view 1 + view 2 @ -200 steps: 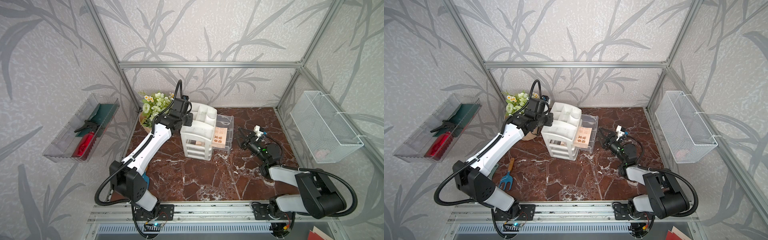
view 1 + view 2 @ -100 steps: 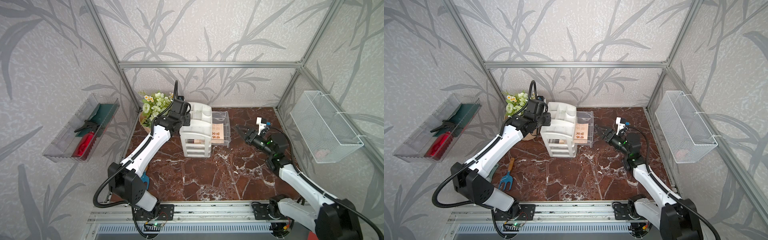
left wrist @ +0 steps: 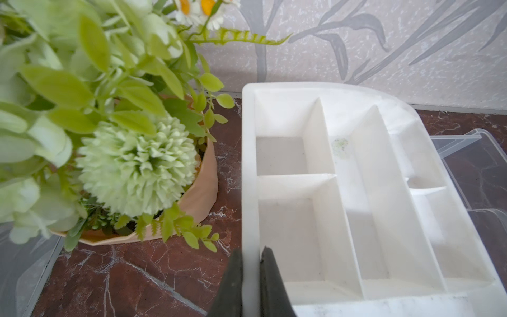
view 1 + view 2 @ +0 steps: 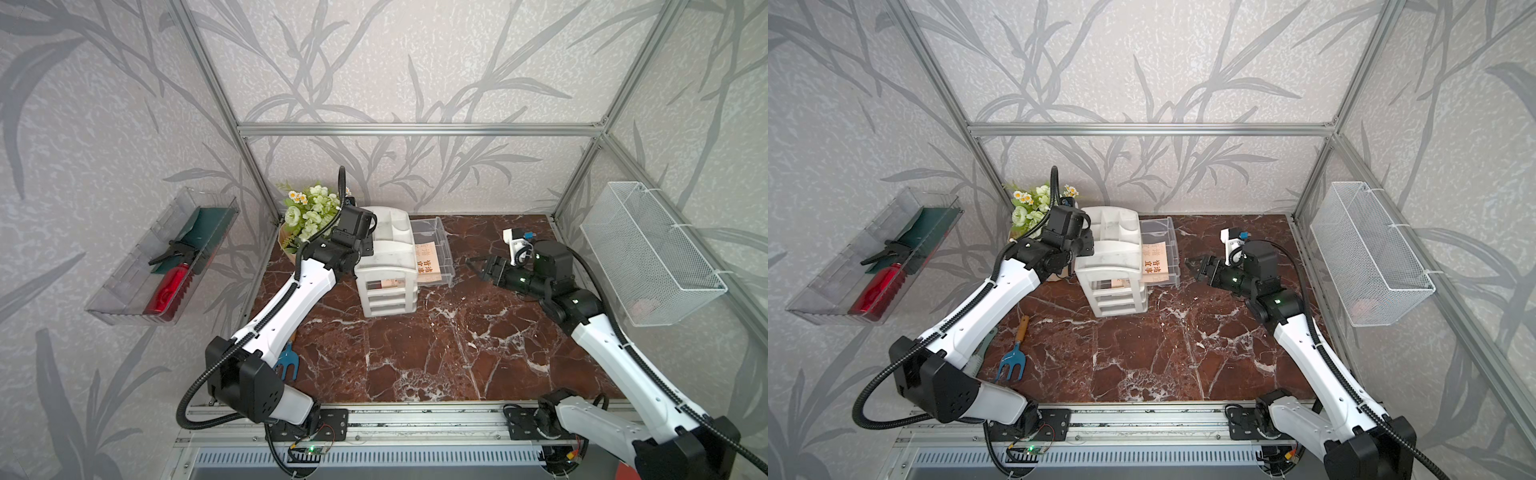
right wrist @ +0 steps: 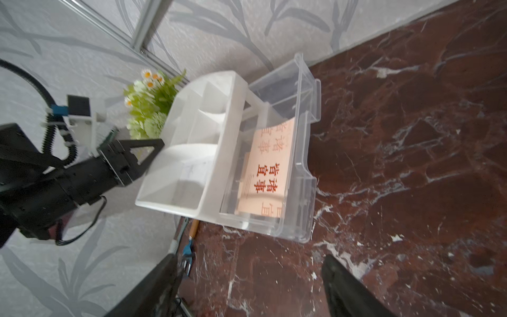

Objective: Take the postcards out of the drawer
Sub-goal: Pick up the postcard from the drawer.

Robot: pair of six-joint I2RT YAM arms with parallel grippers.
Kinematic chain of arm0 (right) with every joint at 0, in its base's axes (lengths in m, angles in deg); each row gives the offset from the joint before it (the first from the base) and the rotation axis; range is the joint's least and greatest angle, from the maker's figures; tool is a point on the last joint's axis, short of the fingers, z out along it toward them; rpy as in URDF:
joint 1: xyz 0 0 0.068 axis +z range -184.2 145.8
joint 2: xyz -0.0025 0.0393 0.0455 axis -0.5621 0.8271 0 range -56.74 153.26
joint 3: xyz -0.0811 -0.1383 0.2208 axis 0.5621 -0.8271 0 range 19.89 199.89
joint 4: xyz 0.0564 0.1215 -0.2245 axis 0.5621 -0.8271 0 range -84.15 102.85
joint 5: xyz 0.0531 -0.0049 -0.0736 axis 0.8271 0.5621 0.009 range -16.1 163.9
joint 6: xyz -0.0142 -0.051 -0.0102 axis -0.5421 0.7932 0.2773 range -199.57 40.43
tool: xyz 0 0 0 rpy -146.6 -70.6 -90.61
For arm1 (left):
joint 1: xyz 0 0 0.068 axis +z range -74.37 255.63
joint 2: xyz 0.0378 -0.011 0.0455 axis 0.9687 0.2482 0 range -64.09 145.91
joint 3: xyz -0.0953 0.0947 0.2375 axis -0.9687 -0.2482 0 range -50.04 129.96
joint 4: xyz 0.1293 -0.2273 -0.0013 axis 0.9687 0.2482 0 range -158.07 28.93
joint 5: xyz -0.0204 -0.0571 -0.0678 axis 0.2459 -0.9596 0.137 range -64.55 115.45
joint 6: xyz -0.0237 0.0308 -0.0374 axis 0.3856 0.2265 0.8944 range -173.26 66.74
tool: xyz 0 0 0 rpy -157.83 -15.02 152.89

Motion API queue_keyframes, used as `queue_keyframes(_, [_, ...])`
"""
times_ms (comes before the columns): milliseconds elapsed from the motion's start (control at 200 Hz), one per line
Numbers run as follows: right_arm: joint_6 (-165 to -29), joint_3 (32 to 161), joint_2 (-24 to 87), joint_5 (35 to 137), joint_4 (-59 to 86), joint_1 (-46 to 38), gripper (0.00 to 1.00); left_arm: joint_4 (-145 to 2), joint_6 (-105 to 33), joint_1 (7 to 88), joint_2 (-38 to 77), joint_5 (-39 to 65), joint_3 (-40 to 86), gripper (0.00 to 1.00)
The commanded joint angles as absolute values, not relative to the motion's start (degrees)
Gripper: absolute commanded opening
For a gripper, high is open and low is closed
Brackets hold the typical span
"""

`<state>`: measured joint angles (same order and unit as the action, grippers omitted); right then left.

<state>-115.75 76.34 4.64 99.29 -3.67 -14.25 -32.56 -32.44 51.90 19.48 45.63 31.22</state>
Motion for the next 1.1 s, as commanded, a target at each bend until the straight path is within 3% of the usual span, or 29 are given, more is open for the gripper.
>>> queue_keyframes(0, [-110.23,83.39,6.09,94.35,-12.89,-10.07,0.81,-22.4,-29.86,52.44,18.33,48.66,27.1,0.0])
queue_keyframes(580, [-107.25,102.49,21.02,81.25,-26.6,4.57,0.75,-27.08,-33.03,52.56,14.47,48.08,24.26,0.0])
queue_keyframes(830, [-107.43,108.13,29.31,80.39,-26.35,5.37,0.63,-27.8,-34.36,52.6,14.48,47.27,23.97,0.0])
queue_keyframes(1095, [-106.2,114.61,37.56,78.67,-28.44,5.4,0.6,-28.05,-36.04,52.73,14.26,46.89,23.83,0.0])
